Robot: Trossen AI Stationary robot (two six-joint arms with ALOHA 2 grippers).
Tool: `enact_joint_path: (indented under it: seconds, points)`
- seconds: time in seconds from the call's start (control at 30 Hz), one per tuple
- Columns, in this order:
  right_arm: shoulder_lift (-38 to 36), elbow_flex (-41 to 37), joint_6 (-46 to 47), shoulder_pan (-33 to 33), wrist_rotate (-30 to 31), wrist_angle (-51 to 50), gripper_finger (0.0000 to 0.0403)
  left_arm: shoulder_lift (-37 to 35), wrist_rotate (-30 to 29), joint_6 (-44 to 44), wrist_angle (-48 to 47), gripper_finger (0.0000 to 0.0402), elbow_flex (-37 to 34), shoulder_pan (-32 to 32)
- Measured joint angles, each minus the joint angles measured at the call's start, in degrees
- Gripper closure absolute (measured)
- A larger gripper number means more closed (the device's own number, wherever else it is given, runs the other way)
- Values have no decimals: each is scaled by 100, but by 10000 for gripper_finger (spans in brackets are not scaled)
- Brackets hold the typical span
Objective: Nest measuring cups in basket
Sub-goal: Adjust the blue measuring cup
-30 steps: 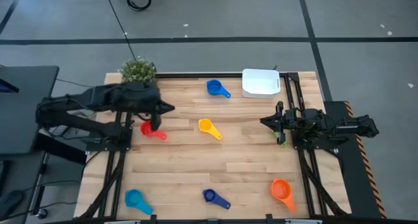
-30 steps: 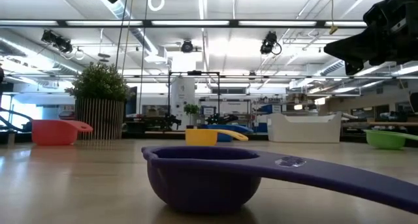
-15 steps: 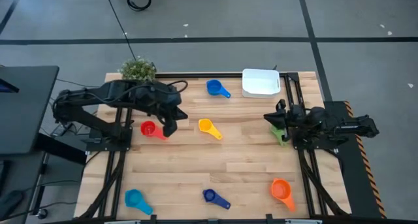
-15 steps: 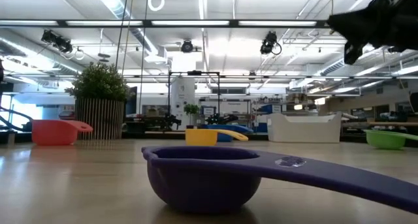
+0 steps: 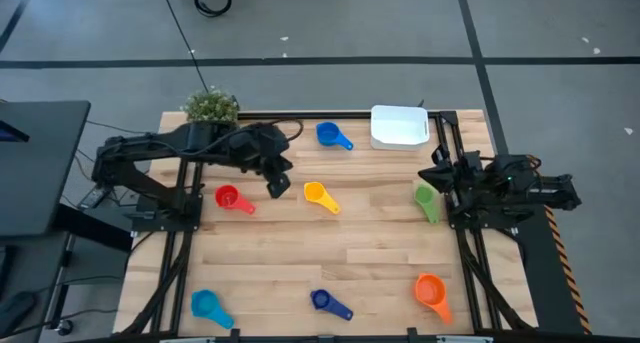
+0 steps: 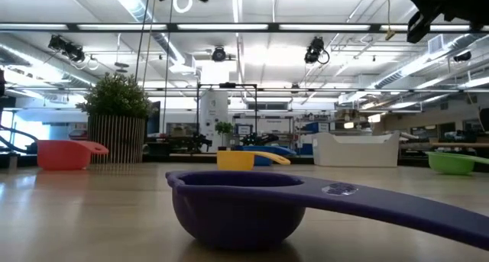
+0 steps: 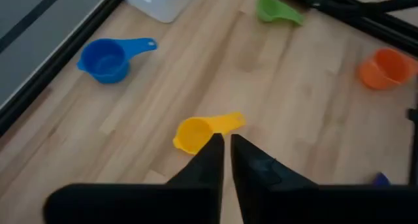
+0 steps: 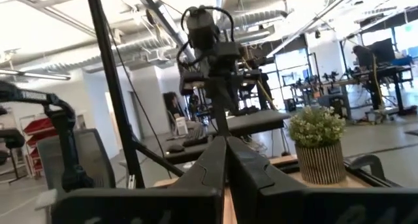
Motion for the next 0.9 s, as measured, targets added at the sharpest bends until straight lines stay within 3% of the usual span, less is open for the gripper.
enact_joint_path:
  seconds: [0.2, 0.5, 0.7, 0.9]
  points:
    - [221, 605, -29, 0, 189, -471, 387, 349, 3, 249, 48, 308, -4, 444]
    - [774, 1624, -18, 0, 948, -439, 387, 1028, 18, 1978, 508, 274, -4, 1128]
    - [1417, 2411, -546, -1, 1229, -809, 387, 1393, 980, 2014, 823, 274, -4, 1819]
    - [2171, 3327, -1019, -4, 2103, -1745, 387, 1508, 1215, 2524, 1042, 274, -9, 2267]
